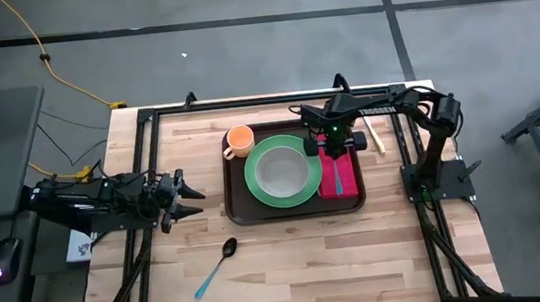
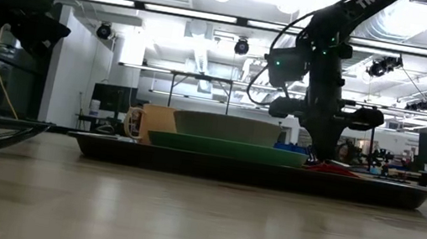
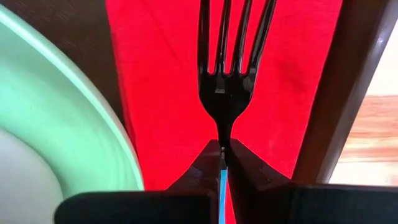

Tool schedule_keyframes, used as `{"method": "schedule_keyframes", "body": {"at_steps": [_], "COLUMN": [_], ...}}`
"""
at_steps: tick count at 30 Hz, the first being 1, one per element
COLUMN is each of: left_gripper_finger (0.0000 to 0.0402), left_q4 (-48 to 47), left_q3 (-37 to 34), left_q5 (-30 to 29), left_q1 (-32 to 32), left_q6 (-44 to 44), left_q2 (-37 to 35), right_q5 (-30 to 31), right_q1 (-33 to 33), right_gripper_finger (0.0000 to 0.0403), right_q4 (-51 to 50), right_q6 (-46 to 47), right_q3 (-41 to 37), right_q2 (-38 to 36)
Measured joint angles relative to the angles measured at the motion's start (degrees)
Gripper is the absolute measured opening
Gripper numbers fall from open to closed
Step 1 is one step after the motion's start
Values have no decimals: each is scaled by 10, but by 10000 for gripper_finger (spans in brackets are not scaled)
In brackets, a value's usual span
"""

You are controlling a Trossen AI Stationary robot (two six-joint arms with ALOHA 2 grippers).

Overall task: Set up tray
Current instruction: Put the blue fork on the red napkin

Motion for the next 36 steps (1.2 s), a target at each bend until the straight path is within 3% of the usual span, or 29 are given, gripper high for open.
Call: {"method": "schedule_keyframes", "body": {"at_steps": [13, 24, 36], "left_gripper_finger": [230, 230, 230], "left_q4": [0, 0, 0], "left_q3": [0, 0, 0], "left_q5": [0, 0, 0], "left_q1": [0, 0, 0], "left_q6": [0, 0, 45], "left_q2": [0, 0, 0], "right_q5": [11, -36, -4], "right_q1": [0, 0, -11], "right_gripper_finger": [0, 1, 0], "right_q4": [6, 90, 90], "right_q6": [10, 44, 14], "right_q3": [-2, -101, -51], "right_q2": [0, -3, 0]}}
